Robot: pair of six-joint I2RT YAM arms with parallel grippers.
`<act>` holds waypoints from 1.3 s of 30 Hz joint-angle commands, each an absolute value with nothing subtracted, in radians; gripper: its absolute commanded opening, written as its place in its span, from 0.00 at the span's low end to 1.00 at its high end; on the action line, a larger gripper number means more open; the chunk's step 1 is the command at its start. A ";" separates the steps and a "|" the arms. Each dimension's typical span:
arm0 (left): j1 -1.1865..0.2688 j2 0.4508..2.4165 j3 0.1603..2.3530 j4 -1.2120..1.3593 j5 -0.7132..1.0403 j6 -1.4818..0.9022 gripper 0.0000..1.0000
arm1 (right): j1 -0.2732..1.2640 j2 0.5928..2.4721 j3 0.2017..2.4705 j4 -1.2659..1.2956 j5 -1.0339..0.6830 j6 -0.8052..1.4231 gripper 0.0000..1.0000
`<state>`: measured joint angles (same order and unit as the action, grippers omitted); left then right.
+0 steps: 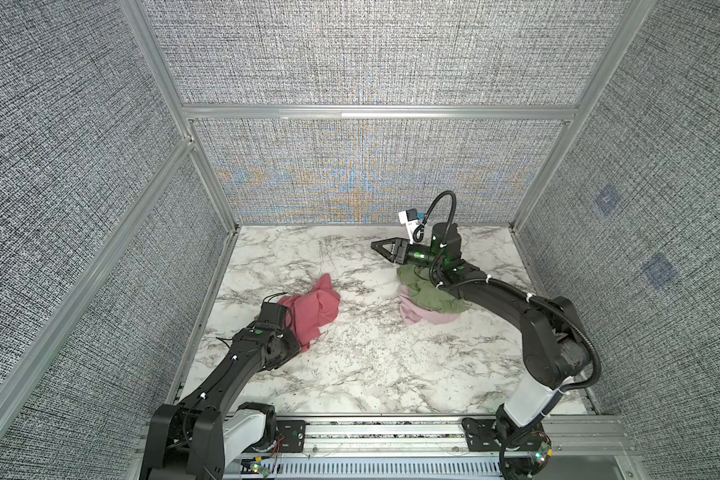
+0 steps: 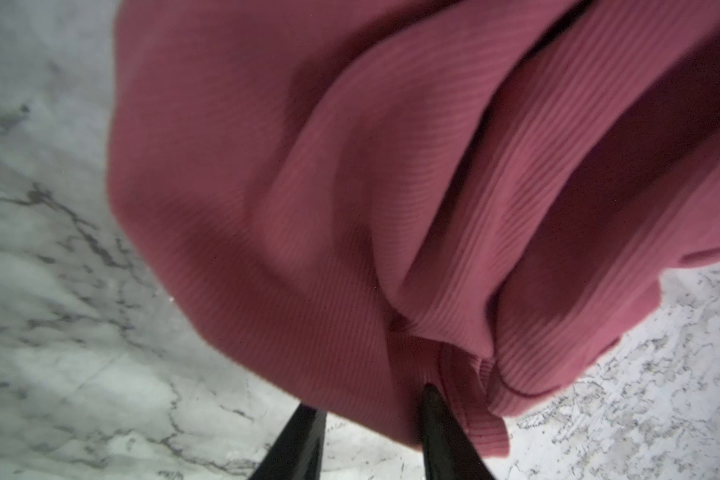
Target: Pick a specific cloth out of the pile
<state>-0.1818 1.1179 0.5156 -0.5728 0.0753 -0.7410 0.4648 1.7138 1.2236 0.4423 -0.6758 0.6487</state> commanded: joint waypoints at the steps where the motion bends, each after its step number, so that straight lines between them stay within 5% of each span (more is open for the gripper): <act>1: -0.182 1.121 0.518 -0.527 0.063 -0.742 0.23 | 0.472 1.691 1.229 0.375 -0.643 0.596 0.55; 3: -0.182 1.112 0.532 -0.541 0.043 -0.739 0.00 | 0.477 1.674 1.227 0.357 -0.638 0.585 0.55; 16: -0.181 0.911 0.858 -0.769 -0.168 -0.661 0.00 | 0.517 1.604 1.280 0.158 -0.499 0.453 0.55; 25: -0.182 1.040 1.075 -0.714 -0.189 -0.533 0.00 | 0.529 1.584 1.291 0.125 -0.473 0.444 0.55; 39: -0.295 1.442 1.319 -0.423 0.025 -0.463 0.00 | 0.532 1.537 1.282 0.036 -0.389 0.394 0.55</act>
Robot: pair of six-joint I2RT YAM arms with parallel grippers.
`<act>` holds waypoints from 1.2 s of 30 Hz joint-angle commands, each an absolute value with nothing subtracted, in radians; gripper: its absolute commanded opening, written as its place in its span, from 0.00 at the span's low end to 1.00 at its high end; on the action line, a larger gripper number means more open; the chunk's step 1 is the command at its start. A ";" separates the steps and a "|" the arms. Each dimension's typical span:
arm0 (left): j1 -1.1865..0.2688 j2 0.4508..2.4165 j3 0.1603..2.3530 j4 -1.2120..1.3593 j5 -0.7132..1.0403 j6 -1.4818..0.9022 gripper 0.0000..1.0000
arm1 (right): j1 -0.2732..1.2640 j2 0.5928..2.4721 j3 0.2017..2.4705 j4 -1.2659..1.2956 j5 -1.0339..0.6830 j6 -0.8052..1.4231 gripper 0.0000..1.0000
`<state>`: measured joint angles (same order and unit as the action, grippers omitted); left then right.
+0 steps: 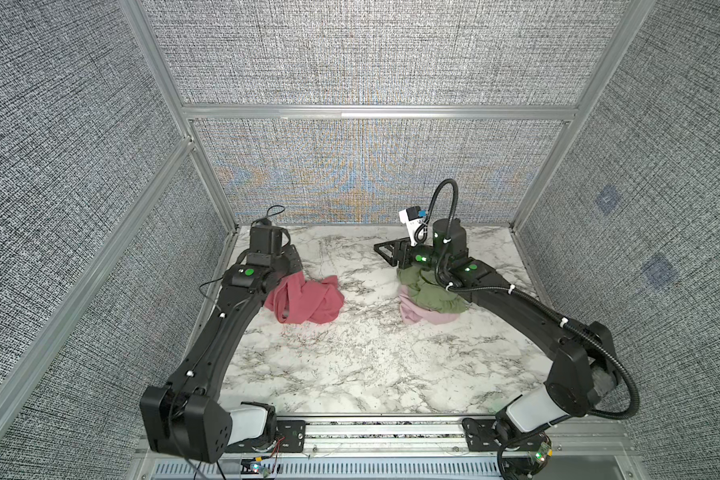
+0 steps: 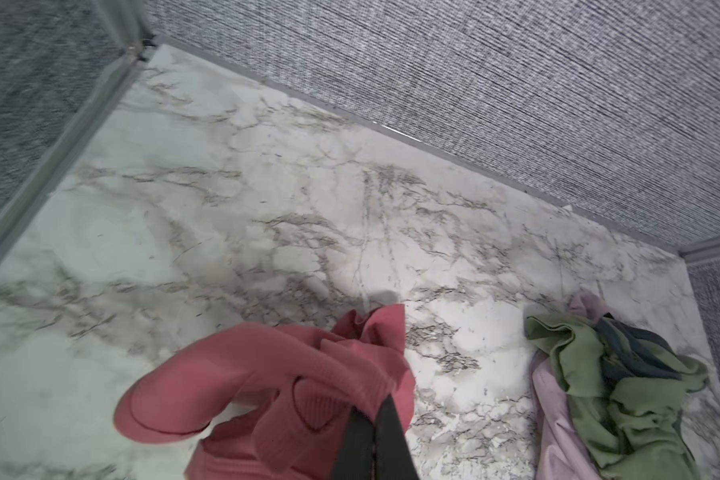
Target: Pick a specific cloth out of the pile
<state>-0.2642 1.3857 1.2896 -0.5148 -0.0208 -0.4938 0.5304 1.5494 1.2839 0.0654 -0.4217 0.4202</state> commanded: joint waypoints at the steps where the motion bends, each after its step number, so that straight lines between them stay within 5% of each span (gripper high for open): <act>1: -0.306 1.468 1.325 -0.407 0.037 -0.462 0.00 | 0.532 1.532 1.281 0.026 -0.380 0.387 0.55; 18: -0.451 1.963 1.464 -0.224 0.207 -0.490 0.00 | 0.531 1.432 1.226 -0.069 -0.283 0.338 0.55; 30: -0.478 1.875 1.220 -0.154 0.230 -0.541 0.00 | 0.530 1.425 1.203 -0.063 -0.282 0.353 0.55; 31: -0.478 1.856 1.201 -0.149 0.231 -0.541 0.02 | 0.531 1.425 1.202 -0.063 -0.284 0.355 0.55; 33: -0.480 1.804 1.159 -0.144 0.222 -0.548 0.31 | 0.531 1.419 1.201 -0.069 -0.282 0.352 0.55; 36: -0.479 1.715 1.114 -0.168 0.192 -0.547 0.52 | 0.531 1.408 1.200 -0.078 -0.270 0.348 0.56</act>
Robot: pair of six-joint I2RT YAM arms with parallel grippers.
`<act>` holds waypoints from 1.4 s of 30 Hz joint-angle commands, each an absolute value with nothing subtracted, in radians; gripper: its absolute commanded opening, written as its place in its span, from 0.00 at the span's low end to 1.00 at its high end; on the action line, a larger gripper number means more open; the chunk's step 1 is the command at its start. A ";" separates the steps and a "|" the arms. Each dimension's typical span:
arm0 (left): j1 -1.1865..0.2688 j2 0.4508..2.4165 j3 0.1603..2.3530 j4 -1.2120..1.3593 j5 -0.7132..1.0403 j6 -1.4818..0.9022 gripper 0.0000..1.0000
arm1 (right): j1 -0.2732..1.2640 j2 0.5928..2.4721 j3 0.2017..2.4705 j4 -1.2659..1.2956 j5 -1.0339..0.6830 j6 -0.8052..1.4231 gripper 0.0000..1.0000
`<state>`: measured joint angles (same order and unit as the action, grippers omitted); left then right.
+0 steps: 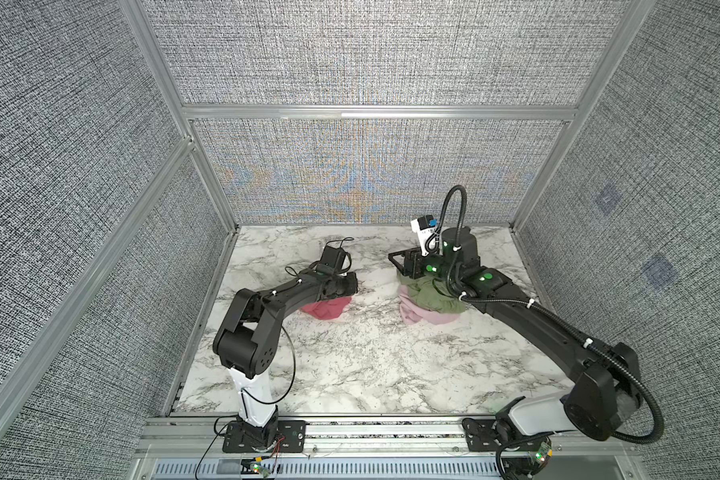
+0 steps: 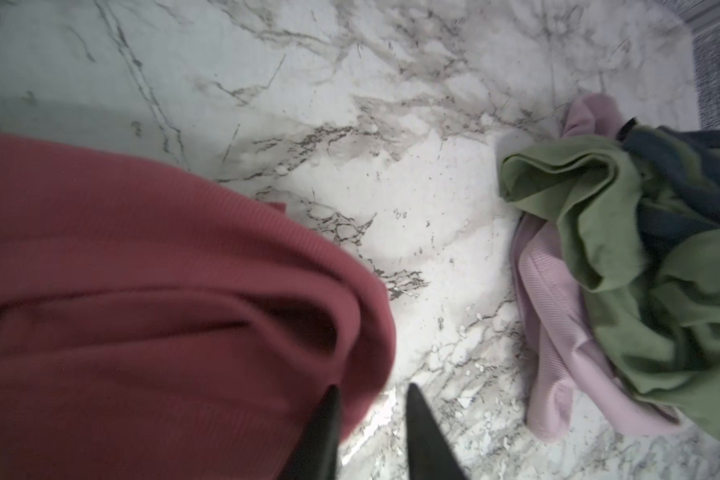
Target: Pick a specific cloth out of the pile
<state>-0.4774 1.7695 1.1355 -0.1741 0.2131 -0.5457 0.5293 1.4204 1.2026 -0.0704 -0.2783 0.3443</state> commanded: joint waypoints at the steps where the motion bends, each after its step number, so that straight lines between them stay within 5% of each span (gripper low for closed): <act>1: -0.482 1.687 1.100 -0.192 0.176 -0.543 0.54 | 0.531 1.405 1.197 -0.078 -0.267 0.349 0.56; 11: -0.551 1.494 0.885 -0.332 0.026 -0.550 0.51 | 0.534 1.397 1.169 -0.041 -0.279 0.391 0.56; 36: -0.581 1.649 0.890 -0.326 -0.235 -0.657 0.45 | 0.539 1.400 1.183 -0.061 -0.288 0.397 0.56; 40: -0.581 1.667 0.894 -0.320 -0.257 -0.657 0.33 | 0.540 1.402 1.187 -0.065 -0.284 0.392 0.56; 42: -0.582 1.675 0.899 -0.327 -0.263 -0.651 0.18 | 0.540 1.401 1.189 -0.071 -0.281 0.387 0.56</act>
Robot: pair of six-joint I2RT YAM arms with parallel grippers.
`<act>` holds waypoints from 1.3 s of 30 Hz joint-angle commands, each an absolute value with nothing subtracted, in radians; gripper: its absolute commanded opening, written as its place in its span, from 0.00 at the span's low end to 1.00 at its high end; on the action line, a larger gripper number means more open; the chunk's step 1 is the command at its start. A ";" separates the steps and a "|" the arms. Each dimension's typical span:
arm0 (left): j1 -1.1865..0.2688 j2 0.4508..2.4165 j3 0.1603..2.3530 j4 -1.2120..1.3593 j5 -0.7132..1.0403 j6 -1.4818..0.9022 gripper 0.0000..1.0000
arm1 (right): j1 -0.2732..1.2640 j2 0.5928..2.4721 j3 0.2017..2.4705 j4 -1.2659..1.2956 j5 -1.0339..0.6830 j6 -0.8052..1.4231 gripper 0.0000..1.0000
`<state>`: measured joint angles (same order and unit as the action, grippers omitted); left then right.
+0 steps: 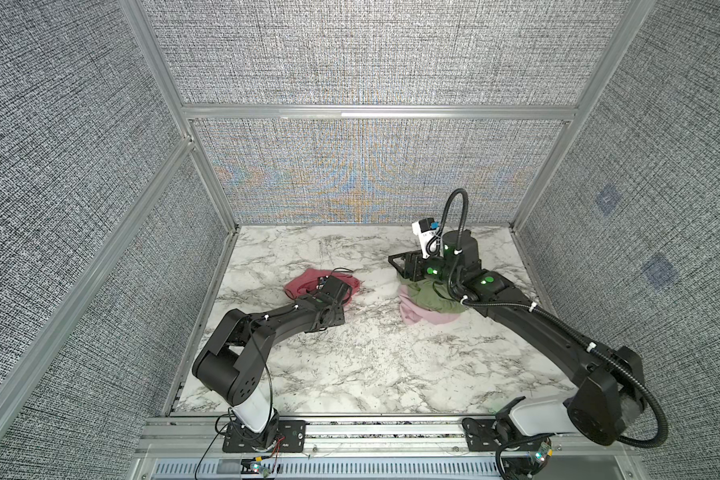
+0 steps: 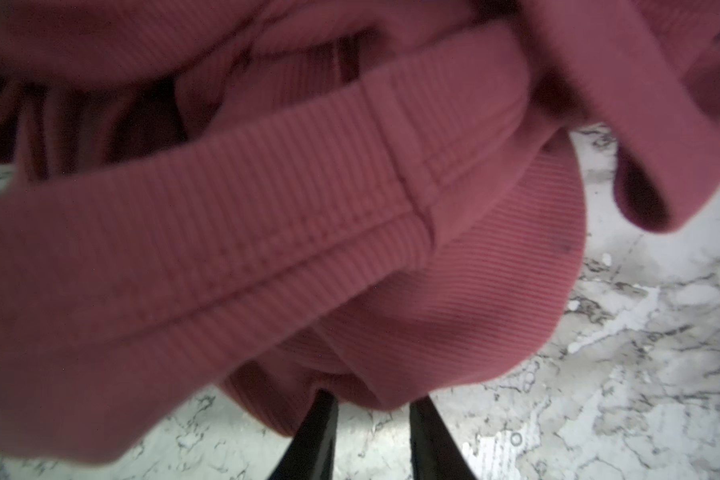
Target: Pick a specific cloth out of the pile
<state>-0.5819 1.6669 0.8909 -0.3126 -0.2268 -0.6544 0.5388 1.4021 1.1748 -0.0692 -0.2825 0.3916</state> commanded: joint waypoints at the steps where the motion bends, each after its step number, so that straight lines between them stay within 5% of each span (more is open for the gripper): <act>1: -0.581 1.676 0.900 -0.333 -0.266 -0.648 0.09 | 0.540 1.401 1.191 -0.075 -0.278 0.385 0.56; 3: -0.581 1.664 0.898 -0.343 -0.272 -0.646 0.00 | 0.540 1.399 1.192 -0.080 -0.273 0.383 0.56; 11: -0.594 1.533 0.838 -0.406 -0.310 -0.664 0.00 | 0.540 1.396 1.187 -0.058 -0.278 0.398 0.56; 13: -0.603 1.529 0.833 -0.408 -0.309 -0.659 0.11 | 0.540 1.400 1.187 -0.050 -0.288 0.404 0.56; 16: -0.613 1.545 0.837 -0.386 -0.288 -0.652 0.13 | 0.539 1.406 1.192 -0.047 -0.298 0.408 0.56; 20: -0.620 1.586 0.858 -0.390 -0.297 -0.659 0.48 | 0.540 1.402 1.197 -0.057 -0.302 0.405 0.56; 27: -0.621 1.633 0.877 -0.369 -0.329 -0.654 0.51 | 0.540 1.396 1.199 -0.064 -0.296 0.396 0.56; 32: -0.621 1.676 0.875 -0.342 -0.381 -0.647 0.42 | 0.540 1.404 1.201 -0.063 -0.297 0.397 0.56; 37: -0.621 1.691 0.879 -0.337 -0.426 -0.644 0.03 | 0.539 1.408 1.201 -0.061 -0.297 0.396 0.56; 39: -0.621 1.672 0.872 -0.342 -0.429 -0.646 0.00 | 0.540 1.410 1.200 -0.061 -0.296 0.397 0.56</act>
